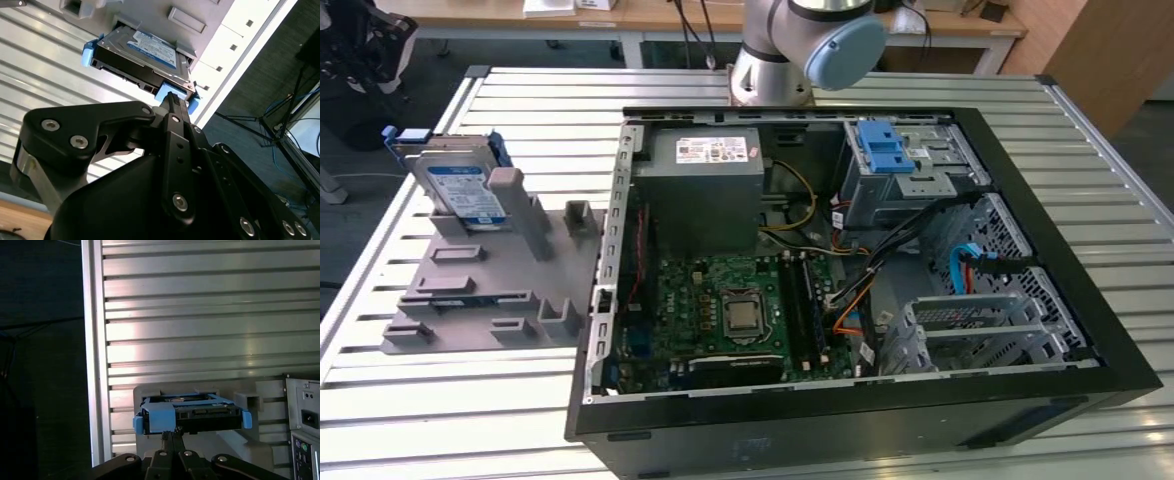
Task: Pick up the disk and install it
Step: 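Pick up the disk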
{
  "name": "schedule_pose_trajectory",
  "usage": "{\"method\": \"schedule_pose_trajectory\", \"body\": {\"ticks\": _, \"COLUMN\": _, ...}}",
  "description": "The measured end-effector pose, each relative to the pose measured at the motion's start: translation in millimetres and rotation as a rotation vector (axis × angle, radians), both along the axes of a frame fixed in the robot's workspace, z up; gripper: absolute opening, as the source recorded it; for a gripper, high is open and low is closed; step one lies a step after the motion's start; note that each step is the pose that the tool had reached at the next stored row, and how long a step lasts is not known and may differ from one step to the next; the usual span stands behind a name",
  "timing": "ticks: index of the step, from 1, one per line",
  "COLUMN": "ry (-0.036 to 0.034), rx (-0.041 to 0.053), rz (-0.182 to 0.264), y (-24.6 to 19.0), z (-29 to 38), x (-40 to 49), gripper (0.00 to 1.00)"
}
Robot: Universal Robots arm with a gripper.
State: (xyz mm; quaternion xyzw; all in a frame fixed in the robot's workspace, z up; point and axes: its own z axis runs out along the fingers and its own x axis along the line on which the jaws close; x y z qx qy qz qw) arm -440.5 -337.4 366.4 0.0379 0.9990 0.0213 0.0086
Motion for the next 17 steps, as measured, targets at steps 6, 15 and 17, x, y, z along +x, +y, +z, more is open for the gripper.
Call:
{"method": "schedule_pose_trajectory", "body": {"ticks": 6, "ry": -0.0001, "rx": 0.0, "rz": 0.0, "y": 0.0, "z": 0.0, "x": -0.1, "gripper": 0.11}}
{"method": "schedule_pose_trajectory", "body": {"ticks": 15, "ry": 0.0, "rx": 0.0, "rz": 0.121, "y": 0.0, "z": -0.5, "x": -0.1, "gripper": 0.11}}
{"method": "schedule_pose_trajectory", "body": {"ticks": 17, "ry": 0.0, "rx": 0.0, "rz": 0.157, "y": 0.0, "z": -0.7, "x": -0.1, "gripper": 0.11}}
